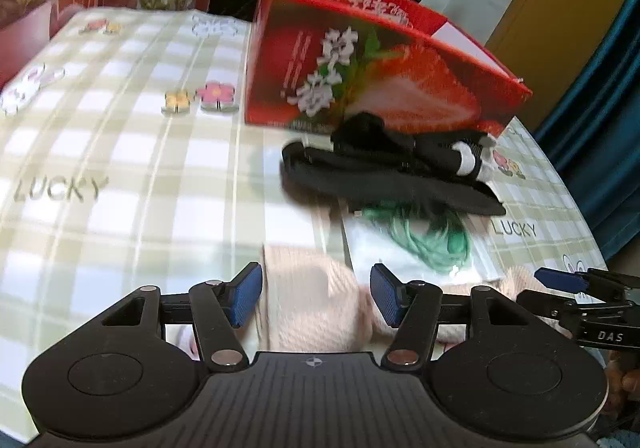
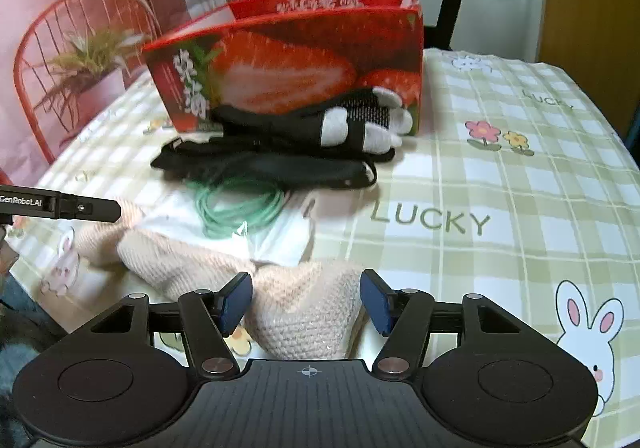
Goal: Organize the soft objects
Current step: 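Move the right gripper back to the beige waffle towel and close on it, then lift the beige towel with the right gripper and carry it over the red box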
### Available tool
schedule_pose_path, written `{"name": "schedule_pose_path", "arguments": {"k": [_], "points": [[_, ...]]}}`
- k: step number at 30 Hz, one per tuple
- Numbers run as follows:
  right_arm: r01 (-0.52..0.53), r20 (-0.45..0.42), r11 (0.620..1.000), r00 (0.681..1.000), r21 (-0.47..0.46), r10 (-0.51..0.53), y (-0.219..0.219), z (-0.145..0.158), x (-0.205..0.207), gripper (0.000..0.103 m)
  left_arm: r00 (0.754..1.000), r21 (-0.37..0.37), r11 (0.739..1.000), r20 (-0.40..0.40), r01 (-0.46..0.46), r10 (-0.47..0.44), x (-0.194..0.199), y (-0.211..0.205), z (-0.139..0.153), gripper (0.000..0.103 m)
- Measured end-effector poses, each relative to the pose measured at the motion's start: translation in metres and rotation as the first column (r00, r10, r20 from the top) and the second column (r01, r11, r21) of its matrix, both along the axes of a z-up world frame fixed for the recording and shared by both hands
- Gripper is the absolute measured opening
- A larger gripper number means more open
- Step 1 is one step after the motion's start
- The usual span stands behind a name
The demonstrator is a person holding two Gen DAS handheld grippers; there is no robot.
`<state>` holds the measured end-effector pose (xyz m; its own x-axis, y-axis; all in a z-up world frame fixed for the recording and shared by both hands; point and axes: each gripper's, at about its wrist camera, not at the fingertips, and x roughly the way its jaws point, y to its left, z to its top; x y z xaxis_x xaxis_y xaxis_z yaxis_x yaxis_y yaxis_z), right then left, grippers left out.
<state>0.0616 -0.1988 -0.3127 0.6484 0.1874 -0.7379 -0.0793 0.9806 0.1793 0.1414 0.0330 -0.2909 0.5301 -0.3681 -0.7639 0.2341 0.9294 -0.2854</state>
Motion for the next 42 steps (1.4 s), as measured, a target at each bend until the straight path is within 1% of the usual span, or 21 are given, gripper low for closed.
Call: {"name": "schedule_pose_path", "arguments": {"k": [6,9,17,19,20,21,22,23,24,25,26,33,36,42], "points": [[0.03,-0.008,0.999,1.0,-0.027,-0.03,-0.001,0.0,0.003,0.066,0.999,0.003,1.0,-0.024,-0.03,0.03,-0.006,0.005,-0.009,0.062],[0.037,-0.013,0.999,0.999,-0.012,-0.037,-0.004,-0.002,0.006,0.066,0.998,-0.028,0.999,-0.042,-0.043,0.042,-0.004,0.009,-0.012,0.062],[0.024,-0.028,0.999,0.999,0.046,-0.023,-0.007,-0.003,0.005,0.055,0.998,-0.055,0.998,-0.048,-0.041,0.039,-0.006,0.007,-0.014,0.057],[0.025,-0.031,0.997,0.999,0.067,-0.023,-0.008,-0.003,0.005,0.048,0.998,-0.071,0.997,-0.055,-0.04,0.036,-0.005,0.008,-0.015,0.051],[0.023,-0.032,0.997,0.999,0.078,-0.02,-0.008,-0.003,0.005,0.046,0.998,-0.086,0.996,-0.062,-0.037,0.032,-0.005,0.009,-0.015,0.046],[0.017,-0.031,0.996,0.999,0.087,-0.014,-0.007,-0.003,0.005,0.039,0.997,-0.099,0.994,-0.066,-0.038,0.031,-0.005,0.01,-0.016,0.042],[0.009,-0.027,0.996,1.0,0.087,-0.007,-0.005,-0.002,0.005,0.036,0.997,-0.111,0.993,-0.07,-0.038,0.031,-0.005,0.011,-0.016,0.039],[0.001,-0.02,0.997,1.0,0.08,0.0,-0.003,-0.001,0.005,0.034,0.997,-0.123,0.992,-0.07,-0.037,0.028,-0.006,0.011,-0.016,0.033],[-0.005,-0.015,0.997,1.0,0.075,0.006,-0.002,0.0,0.005,0.029,0.997,-0.131,0.991,-0.066,-0.035,0.027,-0.006,0.012,-0.016,0.029],[-0.009,-0.009,0.997,1.0,0.07,0.01,-0.002,0.002,0.005,0.02,0.998,-0.132,0.991,-0.057,-0.035,0.028,-0.007,0.012,-0.014,0.028],[-0.01,-0.006,0.998,1.0,0.069,0.011,-0.002,0.003,0.005,0.019,0.999,-0.127,0.991,-0.044,-0.034,0.028,-0.008,0.012,-0.012,0.026],[-0.042,0.022,0.993,0.999,0.109,0.04,-0.011,0.021,0.001,0.016,1.0,-0.173,0.985,-0.001,-0.023,0.023,-0.017,0.02,0.007,0.025],[-0.067,0.027,0.99,0.998,0.122,0.064,-0.013,0.029,-0.001,0.016,1.0,-0.182,0.983,0.013,-0.011,0.013,-0.023,0.024,0.016,0.026],[-0.086,0.055,0.986,0.995,0.14,0.079,-0.013,0.04,-0.001,0.016,0.999,-0.192,0.981,0.036,-0.005,0.012,-0.031,0.03,0.027,0.026]]}}
